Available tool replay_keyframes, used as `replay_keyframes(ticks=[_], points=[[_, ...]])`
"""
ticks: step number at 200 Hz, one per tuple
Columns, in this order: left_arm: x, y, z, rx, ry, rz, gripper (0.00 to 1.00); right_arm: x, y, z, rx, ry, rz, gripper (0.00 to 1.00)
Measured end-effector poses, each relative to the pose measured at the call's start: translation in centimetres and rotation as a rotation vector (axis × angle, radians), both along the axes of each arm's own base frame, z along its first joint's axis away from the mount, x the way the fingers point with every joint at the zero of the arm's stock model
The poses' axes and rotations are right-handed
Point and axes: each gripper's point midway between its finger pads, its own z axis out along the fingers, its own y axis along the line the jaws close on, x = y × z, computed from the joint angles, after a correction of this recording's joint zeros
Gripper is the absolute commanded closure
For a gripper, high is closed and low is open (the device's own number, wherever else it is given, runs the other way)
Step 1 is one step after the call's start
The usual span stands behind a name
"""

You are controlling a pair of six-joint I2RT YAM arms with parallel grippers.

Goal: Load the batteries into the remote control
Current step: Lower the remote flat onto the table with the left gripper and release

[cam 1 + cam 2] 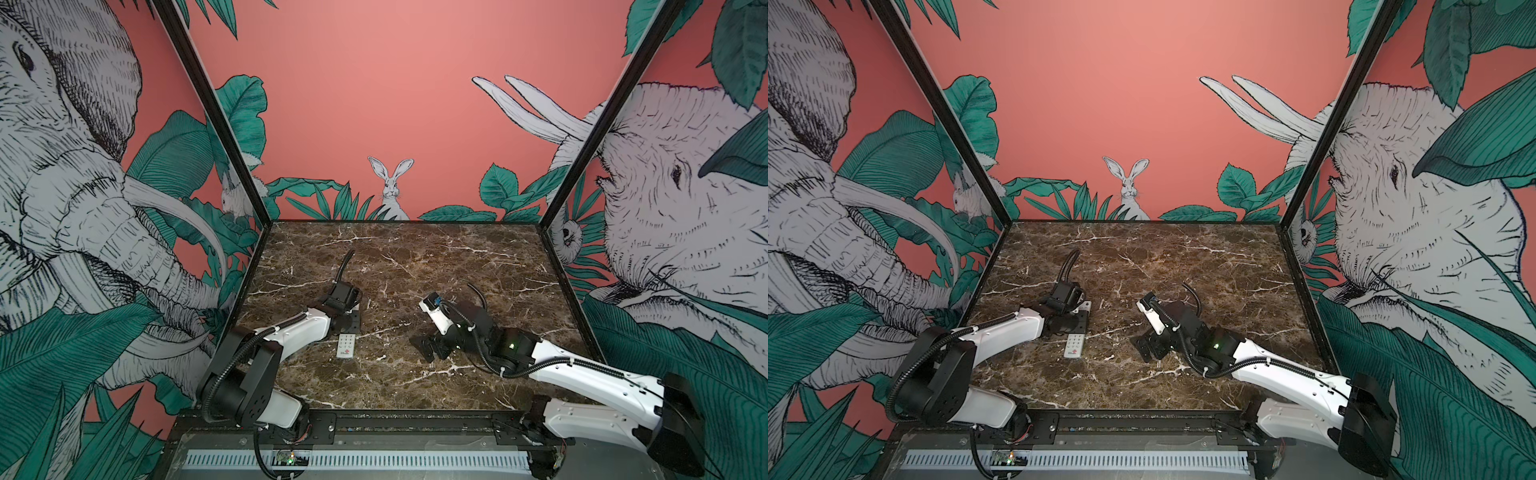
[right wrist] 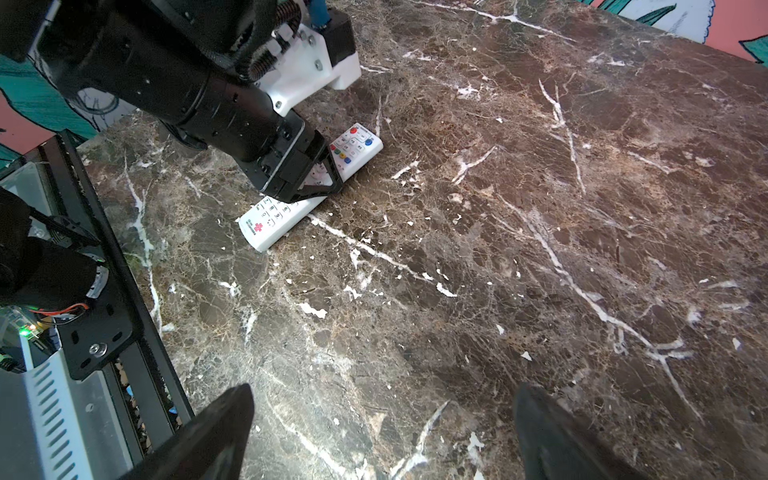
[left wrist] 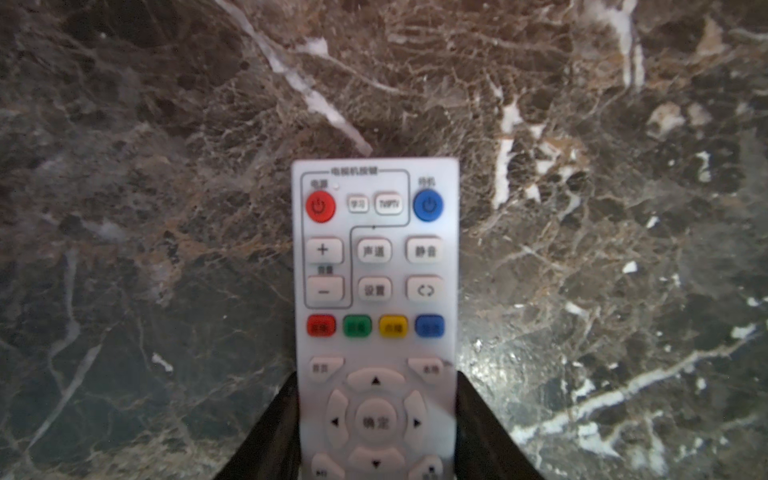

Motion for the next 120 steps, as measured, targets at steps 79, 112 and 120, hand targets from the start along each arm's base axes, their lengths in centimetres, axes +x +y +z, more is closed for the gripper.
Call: replay_keyframes(ticks=[79, 112, 120], points=[[0.15, 0.05, -0.56, 0.007, 0.01, 0.011, 0.74, -0.03, -0.26, -0.13, 0.002, -0.002, -0.004, 0.01], [0.2, 0.04, -0.6, 0.007, 0.009, 0.012, 0.71, 0.04, -0.36, 0.04, 0.006, -0.006, -0.008, 0.01], [0.2, 0.04, -0.61, 0.008, 0.01, 0.013, 0.7, 0.05, -0.38, 0.09, 0.007, -0.007, -0.008, 0.01]])
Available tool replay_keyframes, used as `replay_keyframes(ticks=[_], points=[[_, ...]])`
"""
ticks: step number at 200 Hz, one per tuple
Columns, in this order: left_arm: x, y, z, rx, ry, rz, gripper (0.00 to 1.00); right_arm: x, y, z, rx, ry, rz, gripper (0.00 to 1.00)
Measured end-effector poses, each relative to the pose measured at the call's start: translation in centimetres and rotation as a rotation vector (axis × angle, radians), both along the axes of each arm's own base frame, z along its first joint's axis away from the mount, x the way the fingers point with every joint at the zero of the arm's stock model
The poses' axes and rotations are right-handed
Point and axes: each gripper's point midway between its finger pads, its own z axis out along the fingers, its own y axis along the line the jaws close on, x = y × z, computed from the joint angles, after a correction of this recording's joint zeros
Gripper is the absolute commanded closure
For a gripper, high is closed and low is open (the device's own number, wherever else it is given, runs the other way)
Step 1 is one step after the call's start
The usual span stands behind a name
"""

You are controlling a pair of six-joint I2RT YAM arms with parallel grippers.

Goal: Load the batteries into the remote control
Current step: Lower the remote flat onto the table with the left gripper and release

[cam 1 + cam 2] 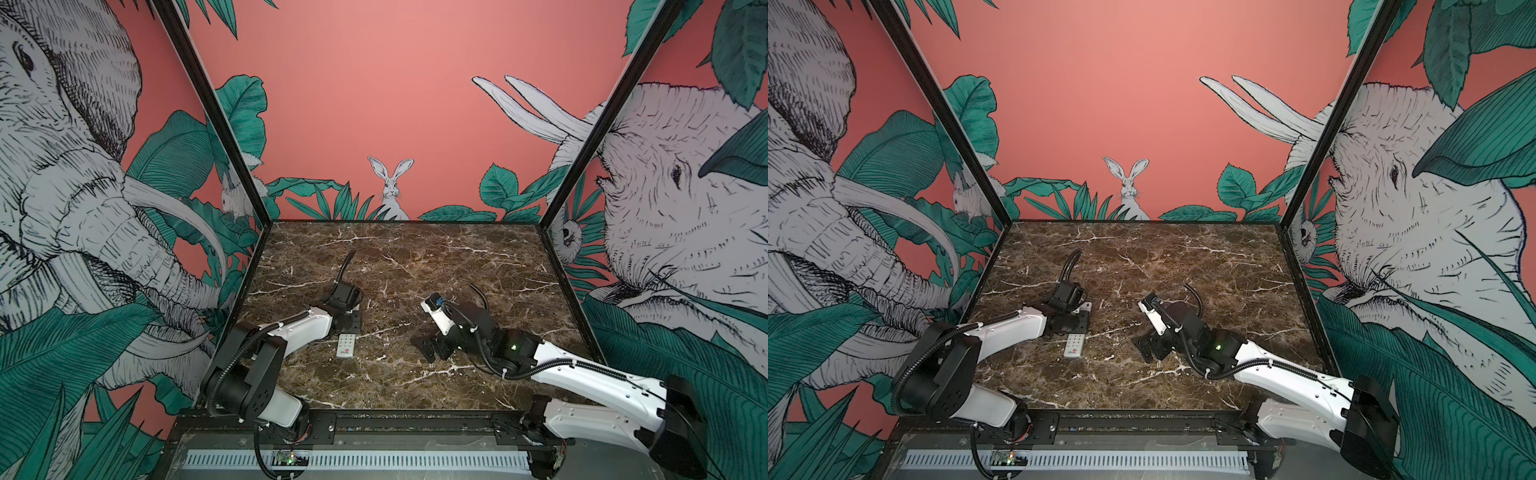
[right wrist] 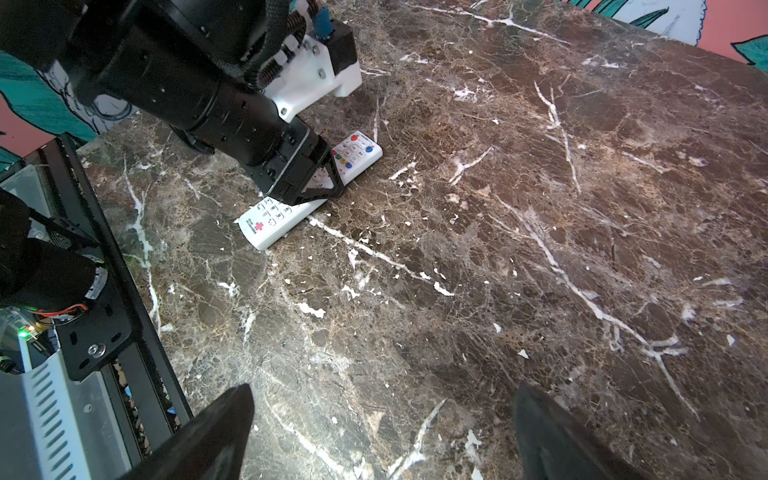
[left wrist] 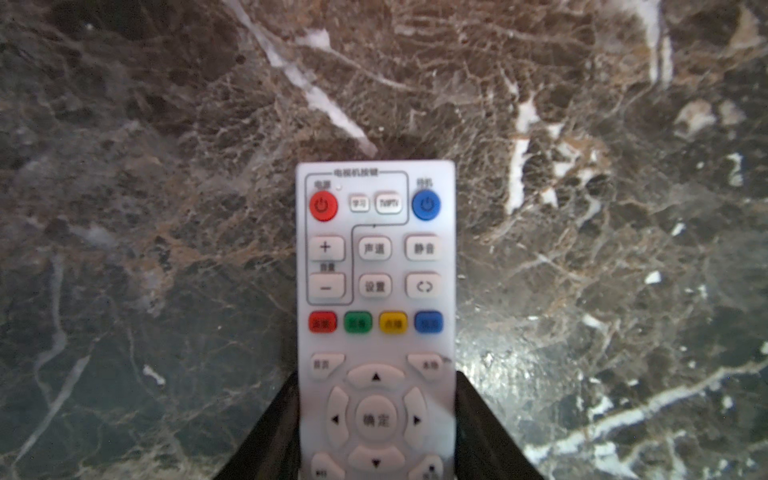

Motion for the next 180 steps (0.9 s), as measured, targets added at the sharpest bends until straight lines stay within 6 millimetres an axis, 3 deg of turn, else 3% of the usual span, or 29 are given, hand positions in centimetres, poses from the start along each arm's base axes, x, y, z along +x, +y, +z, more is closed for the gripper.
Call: replay_keyframes(ticks=[118, 130, 151, 180], points=[[0.28, -0.11, 0.05, -0.004, -0.01, 0.002, 0.5, 0.06, -0.6, 0.19, 0.008, -0.011, -0.021, 0.01], [0.28, -0.11, 0.05, -0.004, -0.01, 0.002, 0.44, 0.05, -0.61, 0.18, 0.008, -0.01, -0.022, 0.01], [0.3, -0.16, 0.07, -0.007, -0.011, 0.001, 0.26, 0.06, -0.61, 0.19, 0.01, -0.008, -0.024, 0.01], [0.38, -0.24, 0.11, -0.013, -0.014, 0.006, 0.19, 0.06, -0.62, 0.22, 0.012, -0.006, -0.026, 0.0]])
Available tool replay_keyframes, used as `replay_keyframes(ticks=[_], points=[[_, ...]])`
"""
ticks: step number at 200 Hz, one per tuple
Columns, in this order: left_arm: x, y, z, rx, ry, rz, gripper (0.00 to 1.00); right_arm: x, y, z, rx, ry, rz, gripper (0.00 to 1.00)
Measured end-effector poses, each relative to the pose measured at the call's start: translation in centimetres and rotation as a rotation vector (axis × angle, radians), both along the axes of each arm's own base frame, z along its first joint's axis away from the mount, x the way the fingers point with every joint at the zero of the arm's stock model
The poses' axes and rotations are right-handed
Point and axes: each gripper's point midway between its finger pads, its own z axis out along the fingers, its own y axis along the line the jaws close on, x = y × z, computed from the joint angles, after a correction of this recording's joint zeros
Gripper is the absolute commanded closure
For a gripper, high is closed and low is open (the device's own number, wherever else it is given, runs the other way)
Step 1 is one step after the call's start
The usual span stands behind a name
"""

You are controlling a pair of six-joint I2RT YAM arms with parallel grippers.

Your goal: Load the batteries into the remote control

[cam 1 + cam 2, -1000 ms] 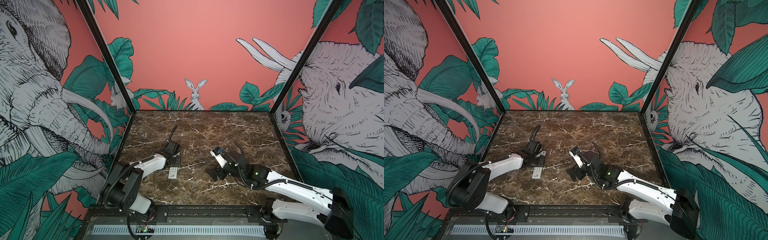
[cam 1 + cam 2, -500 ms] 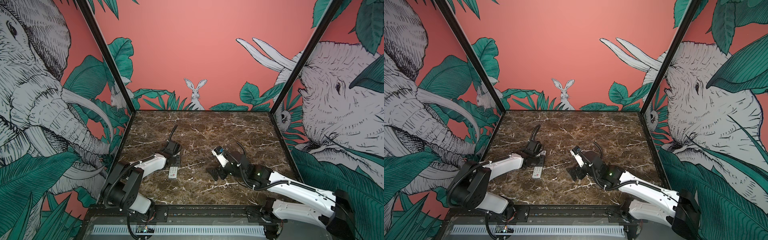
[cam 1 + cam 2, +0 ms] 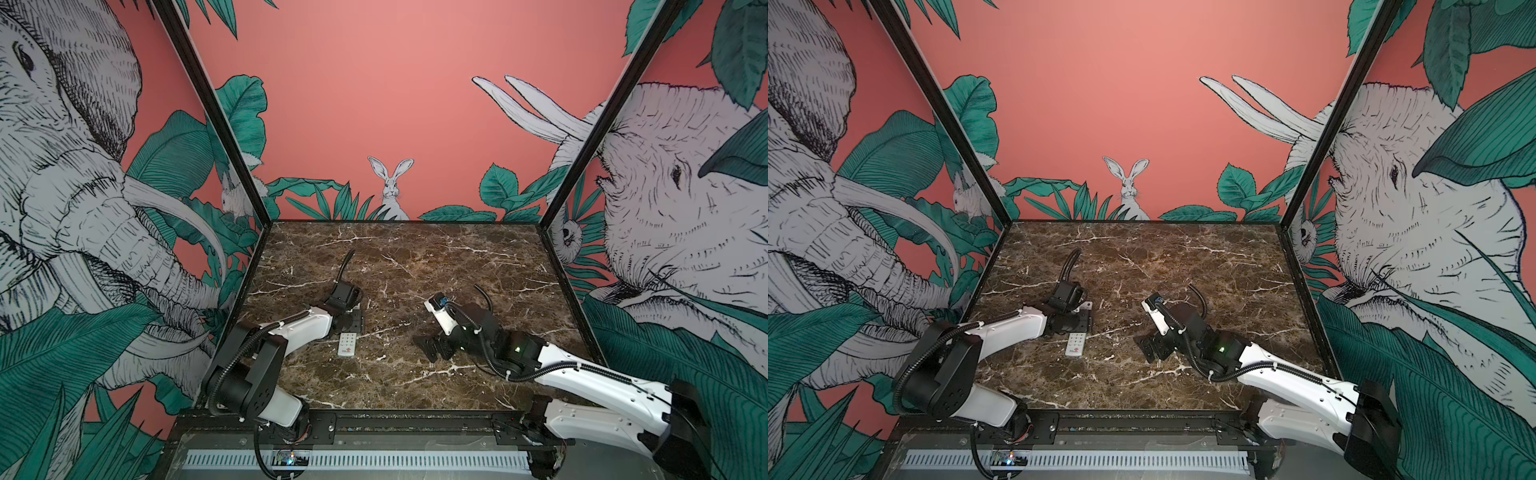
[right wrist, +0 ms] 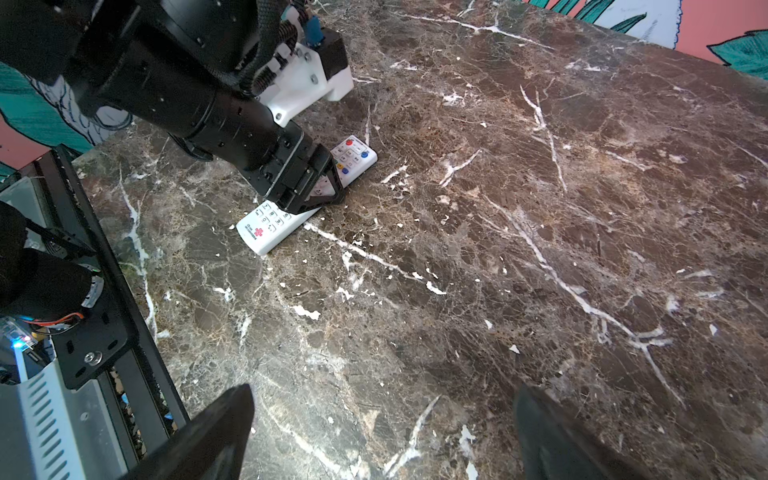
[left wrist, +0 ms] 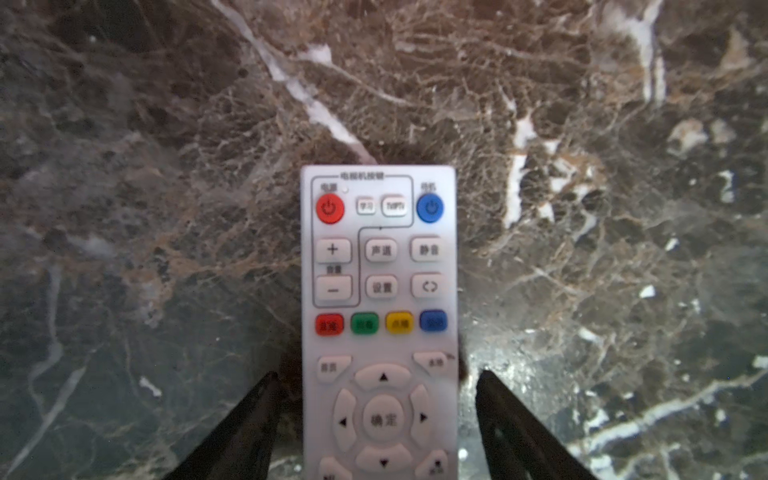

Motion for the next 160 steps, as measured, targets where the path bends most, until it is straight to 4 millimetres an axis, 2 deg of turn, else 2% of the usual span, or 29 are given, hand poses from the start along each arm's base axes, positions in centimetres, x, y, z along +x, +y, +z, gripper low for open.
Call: replay_keyframes(ticks=[38, 87, 127, 160], points=[[0.0, -0.1, 0.2, -0.005, -0.006, -0.001, 0.09, 0.0, -0.1, 0.1, 0.003, -0.001, -0.005, 0.01], [0.3, -0.1, 2.2, -0.026, -0.059, -0.002, 0.02, 0.5, -0.5, 0.4, 0.005, -0.015, -0.03, 0.01], [0.1, 1.0, 5.0, -0.001, -0.14, 0.005, 0.01, 1.1, -1.7, -0.2, -0.025, -0.028, -0.075, 0.01], [-0.9, 3.1, 8.1, 0.021, -0.259, 0.037, 0.01, 1.9, -3.5, -0.6, -0.075, -0.085, -0.125, 0.01]])
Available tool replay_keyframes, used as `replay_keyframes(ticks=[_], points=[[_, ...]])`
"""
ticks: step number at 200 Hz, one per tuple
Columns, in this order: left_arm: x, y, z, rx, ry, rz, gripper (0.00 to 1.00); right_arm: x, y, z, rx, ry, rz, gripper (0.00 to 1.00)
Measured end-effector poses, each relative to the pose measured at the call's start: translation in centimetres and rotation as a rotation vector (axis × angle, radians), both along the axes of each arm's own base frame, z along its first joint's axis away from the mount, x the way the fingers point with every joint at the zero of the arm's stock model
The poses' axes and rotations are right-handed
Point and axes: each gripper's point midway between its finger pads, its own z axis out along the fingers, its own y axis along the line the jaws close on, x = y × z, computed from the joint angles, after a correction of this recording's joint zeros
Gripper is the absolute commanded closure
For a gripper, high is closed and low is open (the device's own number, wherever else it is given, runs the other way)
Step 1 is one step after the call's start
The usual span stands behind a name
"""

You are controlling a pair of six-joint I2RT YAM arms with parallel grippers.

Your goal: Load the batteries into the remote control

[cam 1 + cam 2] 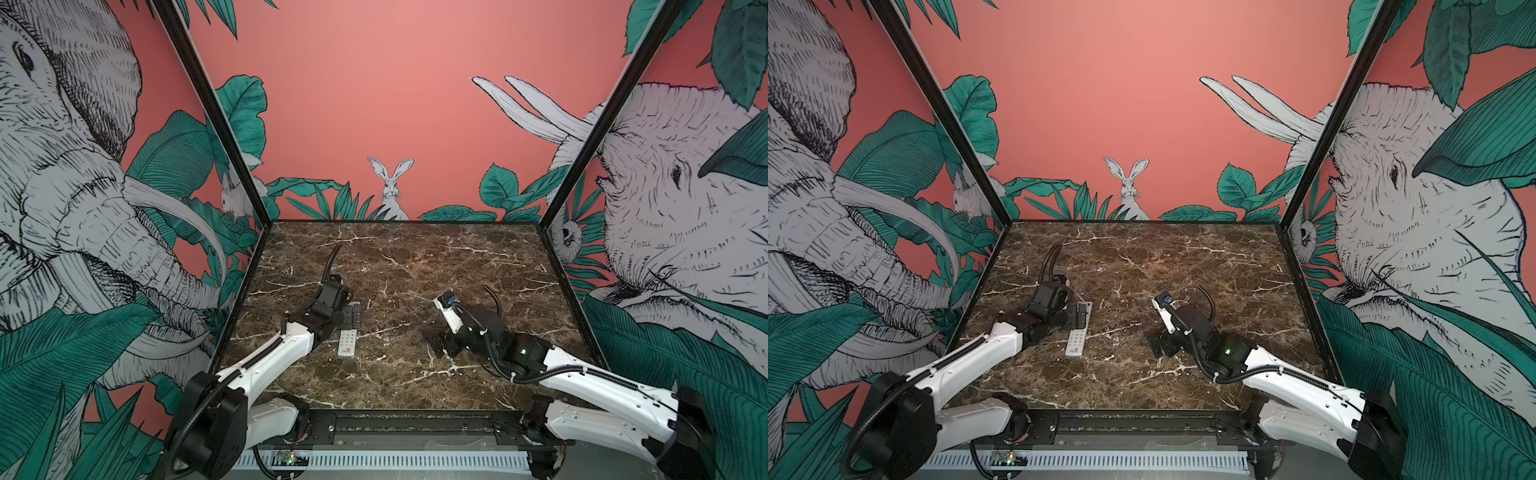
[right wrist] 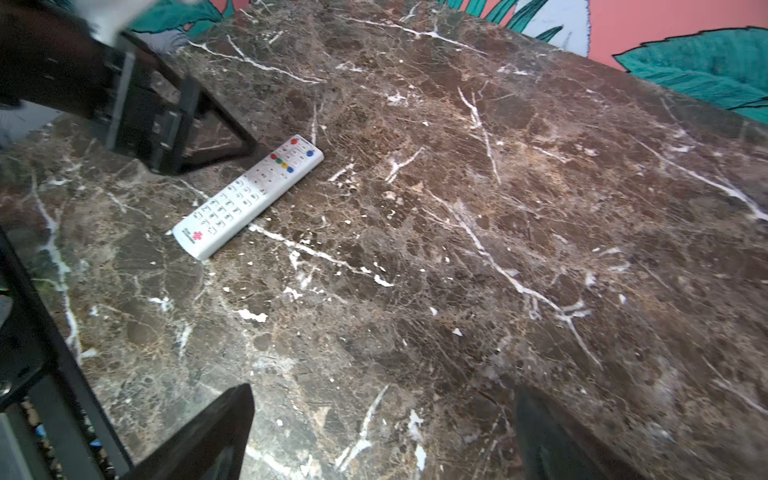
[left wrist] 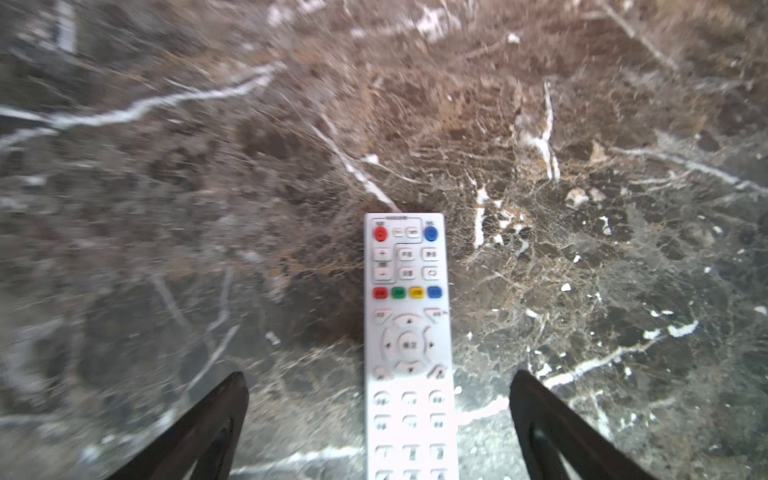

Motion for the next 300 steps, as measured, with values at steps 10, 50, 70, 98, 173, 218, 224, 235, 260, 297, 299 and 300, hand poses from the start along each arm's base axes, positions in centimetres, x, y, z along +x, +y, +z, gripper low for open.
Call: replay_keyframes(ticks=[10, 50, 70, 98, 173, 218, 224, 235, 260, 297, 299, 300], points=[[-0.4, 0.7, 1.1, 0.001, -0.048, 0.013, 0.01, 0.3, -0.9, -0.2, -0.024, -0.023, -0.026, 0.01], [-1.7, 4.1, 4.7, 0.025, -0.208, 0.104, 0.01, 2.0, -5.2, -1.0, -0.124, -0.119, -0.191, 0.01], [-1.9, 5.4, 5.3, 0.047, -0.237, 0.145, 0.0, 3.0, -8.5, -2.1, -0.177, -0.158, -0.314, 0.01], [-1.7, 6.6, 4.8, 0.104, -0.224, 0.194, 0.01, 4.2, -13.2, -2.5, -0.222, -0.228, -0.508, 0.01], [-0.1, 9.6, 3.5, 0.364, -0.22, 0.271, 0.0, 6.9, -19.9, -0.9, -0.308, -0.434, -0.801, 0.01], [1.8, 10.4, 4.1, 0.452, -0.319, 0.288, 0.0, 8.8, -22.3, -2.7, -0.413, -0.435, -0.868, 0.01], [2.1, 10.5, 4.1, 0.459, -0.332, 0.295, 0.0, 9.0, -22.5, -3.0, -0.42, -0.433, -0.872, 0.01], [2.4, 10.9, 3.6, 0.469, -0.342, 0.306, 0.0, 9.5, -22.8, -3.3, -0.429, -0.432, -0.881, 0.01], [3.2, 11.9, 2.1, 0.487, -0.338, 0.328, 0.0, 10.6, -23.3, -3.9, -0.43, -0.438, -0.898, 0.01], [5.1, 12.2, 0.7, 0.478, -0.367, 0.334, 0.0, 12.2, -23.7, -4.6, -0.401, -0.462, -0.915, 0.01], [5.2, 12.2, 0.5, 0.479, -0.365, 0.333, 0.01, 12.2, -23.7, -4.7, -0.401, -0.462, -0.914, 0.01], [5.2, 12.2, 0.5, 0.478, -0.366, 0.333, 0.0, 12.3, -23.7, -4.7, -0.401, -0.462, -0.915, 0.01]])
